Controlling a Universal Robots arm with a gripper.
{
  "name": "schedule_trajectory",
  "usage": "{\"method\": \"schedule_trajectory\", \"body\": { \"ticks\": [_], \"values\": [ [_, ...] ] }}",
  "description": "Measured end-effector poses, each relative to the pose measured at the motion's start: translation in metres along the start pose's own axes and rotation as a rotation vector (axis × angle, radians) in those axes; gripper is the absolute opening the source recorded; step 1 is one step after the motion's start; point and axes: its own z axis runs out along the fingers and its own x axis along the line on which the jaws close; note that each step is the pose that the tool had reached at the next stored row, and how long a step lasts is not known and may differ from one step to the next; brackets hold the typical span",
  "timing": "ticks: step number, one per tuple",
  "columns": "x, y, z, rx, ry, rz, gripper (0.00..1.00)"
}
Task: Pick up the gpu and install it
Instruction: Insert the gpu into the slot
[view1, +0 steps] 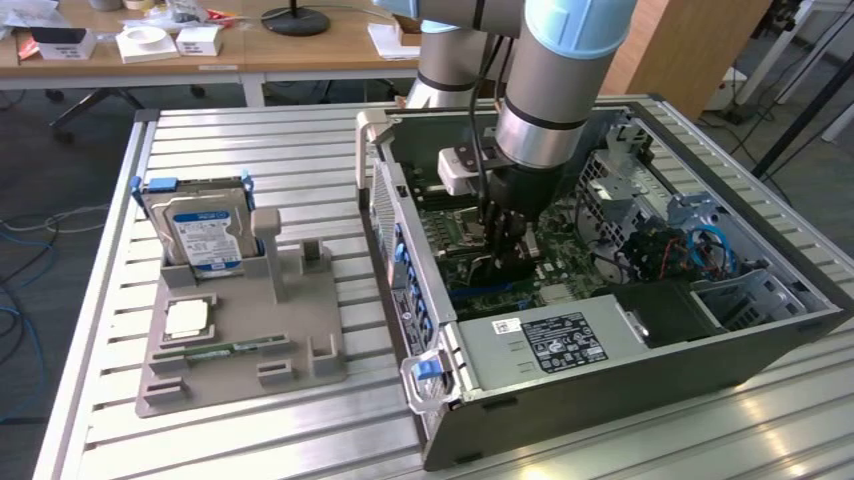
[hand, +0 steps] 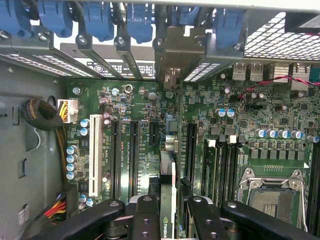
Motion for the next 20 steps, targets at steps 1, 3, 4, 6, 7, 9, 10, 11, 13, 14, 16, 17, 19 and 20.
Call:
{"method": "schedule_trajectory", "body": {
  "ticks": [1, 3, 4, 6, 7, 9, 10, 11, 13, 14, 16, 17, 19, 20],
  "values": [
    [0.0, 0.0, 0.0, 0.0, 0.0001, 0.0, 0.26],
    [0.0, 0.0, 0.0, 0.0, 0.0001, 0.0, 0.26],
    [0.0, 0.0, 0.0, 0.0, 0.0, 0.0, 0.26],
    [0.0, 0.0, 0.0, 0.0, 0.0001, 0.0, 0.26],
    [0.0, 0.0, 0.0, 0.0, 0.0, 0.0, 0.26],
    [0.0, 0.0, 0.0, 0.0, 0.0, 0.0, 0.26],
    [0.0, 0.0, 0.0, 0.0, 0.0, 0.0, 0.26],
    [0.0, 0.0, 0.0, 0.0, 0.0, 0.0, 0.26],
    [0.0, 0.0, 0.0, 0.0, 0.0, 0.0, 0.27],
    [0.0, 0.0, 0.0, 0.0, 0.0, 0.0, 0.34],
    [0.0, 0.0, 0.0, 0.0, 0.0, 0.0, 0.34],
    [0.0, 0.0, 0.0, 0.0, 0.0, 0.0, 0.34],
    [0.0, 0.0, 0.0, 0.0, 0.0, 0.0, 0.34],
    [0.0, 0.0, 0.0, 0.0, 0.0, 0.0, 0.34]
  ]
}}
